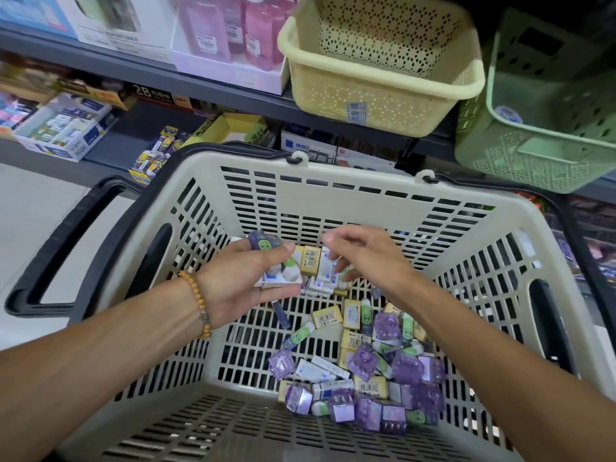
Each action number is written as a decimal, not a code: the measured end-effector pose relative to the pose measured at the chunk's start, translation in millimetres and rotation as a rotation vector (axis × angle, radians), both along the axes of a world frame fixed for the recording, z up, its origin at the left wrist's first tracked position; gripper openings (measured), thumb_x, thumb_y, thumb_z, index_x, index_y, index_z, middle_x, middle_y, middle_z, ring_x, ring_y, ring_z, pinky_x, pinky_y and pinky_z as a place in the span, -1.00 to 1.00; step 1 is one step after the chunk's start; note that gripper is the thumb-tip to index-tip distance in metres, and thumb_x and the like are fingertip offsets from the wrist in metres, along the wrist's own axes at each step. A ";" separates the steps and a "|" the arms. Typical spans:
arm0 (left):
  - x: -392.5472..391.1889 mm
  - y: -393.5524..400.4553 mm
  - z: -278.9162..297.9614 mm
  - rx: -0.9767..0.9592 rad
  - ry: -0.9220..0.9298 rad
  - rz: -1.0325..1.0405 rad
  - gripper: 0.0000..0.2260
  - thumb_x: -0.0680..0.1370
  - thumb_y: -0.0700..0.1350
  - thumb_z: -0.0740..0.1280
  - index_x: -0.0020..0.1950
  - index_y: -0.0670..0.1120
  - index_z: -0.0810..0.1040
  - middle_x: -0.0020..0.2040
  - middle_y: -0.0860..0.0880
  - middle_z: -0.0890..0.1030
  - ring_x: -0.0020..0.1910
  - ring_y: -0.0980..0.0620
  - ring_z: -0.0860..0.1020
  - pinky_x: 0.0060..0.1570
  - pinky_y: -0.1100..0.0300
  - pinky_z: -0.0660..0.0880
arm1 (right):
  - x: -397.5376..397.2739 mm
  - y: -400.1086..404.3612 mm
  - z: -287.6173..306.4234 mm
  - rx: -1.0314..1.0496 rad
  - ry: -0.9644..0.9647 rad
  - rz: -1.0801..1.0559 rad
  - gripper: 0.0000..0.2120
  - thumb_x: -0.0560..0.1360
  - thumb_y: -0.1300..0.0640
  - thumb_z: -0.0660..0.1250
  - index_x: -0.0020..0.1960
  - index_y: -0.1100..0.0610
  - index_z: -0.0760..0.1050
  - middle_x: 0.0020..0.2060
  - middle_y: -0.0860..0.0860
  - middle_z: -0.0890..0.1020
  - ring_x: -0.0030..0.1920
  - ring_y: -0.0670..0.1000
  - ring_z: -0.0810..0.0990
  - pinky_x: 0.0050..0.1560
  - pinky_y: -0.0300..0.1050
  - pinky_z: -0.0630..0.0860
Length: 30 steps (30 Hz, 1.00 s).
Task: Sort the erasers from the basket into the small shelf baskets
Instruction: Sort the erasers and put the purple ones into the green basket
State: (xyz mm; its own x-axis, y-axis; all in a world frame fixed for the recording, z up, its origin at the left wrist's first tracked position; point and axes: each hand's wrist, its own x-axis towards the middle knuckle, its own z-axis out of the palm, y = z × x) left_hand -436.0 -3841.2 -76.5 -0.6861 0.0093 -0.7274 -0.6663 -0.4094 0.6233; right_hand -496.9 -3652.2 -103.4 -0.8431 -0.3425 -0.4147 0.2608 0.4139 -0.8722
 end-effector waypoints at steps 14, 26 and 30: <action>-2.7 9.7 -4.3 -0.052 -0.031 -0.080 -0.74 0.52 -0.22 0.37 0.17 -0.26 0.46 0.06 -0.28 0.64 -0.09 -0.18 0.69 -0.26 0.07 0.64 | 0.6 18.7 4.9 0.159 -0.104 0.063 -0.96 0.50 0.28 0.40 -0.09 0.19 0.62 -0.26 0.02 0.60 -0.28 -0.03 0.56 -0.18 -0.16 0.58; -4.2 7.9 -11.3 -0.037 -0.029 -0.043 -0.86 0.56 -0.27 0.29 0.11 -0.20 0.50 0.09 -0.23 0.63 -0.03 -0.12 0.64 -0.09 0.07 0.59 | 9.4 23.9 -57.8 0.345 0.123 0.018 -0.79 0.46 0.30 0.45 -0.05 0.04 0.50 -0.31 -0.07 0.53 -0.31 -0.14 0.51 -0.21 -0.30 0.50; -3.8 8.8 -10.8 -0.044 -0.020 -0.051 -0.86 0.53 -0.33 0.32 0.04 -0.14 0.53 0.06 -0.22 0.66 0.03 -0.13 0.64 -0.11 0.08 0.59 | 7.7 27.5 -55.3 0.285 0.141 0.028 -0.78 0.55 0.36 0.25 -0.04 0.05 0.51 -0.17 -0.07 0.55 -0.25 -0.18 0.52 -0.30 -0.40 0.43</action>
State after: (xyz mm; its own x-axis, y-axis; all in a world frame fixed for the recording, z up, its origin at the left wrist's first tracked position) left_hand -439.8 -3832.5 -87.3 -0.6708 0.0116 -0.7415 -0.6983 -0.3465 0.6264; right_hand -489.2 -3624.7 -158.7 -0.8910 -0.2531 -0.3769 0.1305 0.6524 -0.7465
